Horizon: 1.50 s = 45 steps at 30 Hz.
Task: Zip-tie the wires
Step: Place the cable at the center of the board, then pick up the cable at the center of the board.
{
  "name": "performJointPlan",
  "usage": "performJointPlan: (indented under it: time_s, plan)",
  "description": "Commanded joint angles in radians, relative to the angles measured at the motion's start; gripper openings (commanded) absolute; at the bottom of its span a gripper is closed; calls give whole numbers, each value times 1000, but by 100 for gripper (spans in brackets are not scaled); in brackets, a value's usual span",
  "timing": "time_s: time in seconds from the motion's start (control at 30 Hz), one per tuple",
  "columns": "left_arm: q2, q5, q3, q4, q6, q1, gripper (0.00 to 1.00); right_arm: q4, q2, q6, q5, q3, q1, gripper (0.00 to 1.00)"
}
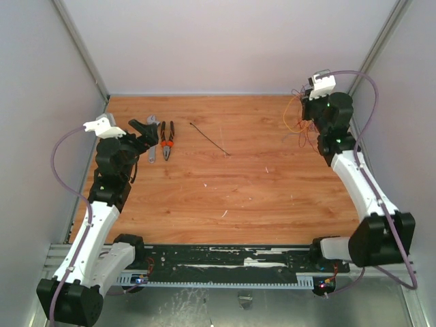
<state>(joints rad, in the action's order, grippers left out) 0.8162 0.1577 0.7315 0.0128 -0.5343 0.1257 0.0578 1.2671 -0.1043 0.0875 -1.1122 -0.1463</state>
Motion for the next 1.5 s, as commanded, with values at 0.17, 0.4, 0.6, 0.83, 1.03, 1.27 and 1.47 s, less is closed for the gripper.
performJointPlan:
  time_s: [0.17,0.4,0.6,0.83,1.03,1.27,1.47]
  plan:
    - [13,-15,18,25,7,-5,98,-26,202,40,97,-118,71,15]
    - [44,-48,16,40,8,-4,98,-105,195,44,68,-150,74,84]
    - [98,-178,35,54,13,-5,98,-180,177,111,153,-102,172,83]
    - [164,-319,52,87,-6,-3,98,-234,136,225,319,64,176,81]
    - [224,-353,49,123,-17,22,98,-226,98,253,361,172,21,81]
    - [244,-354,53,130,-10,55,98,-146,130,314,296,242,-137,80]
    - [242,-350,54,130,-1,62,98,-169,251,282,137,158,-207,73]
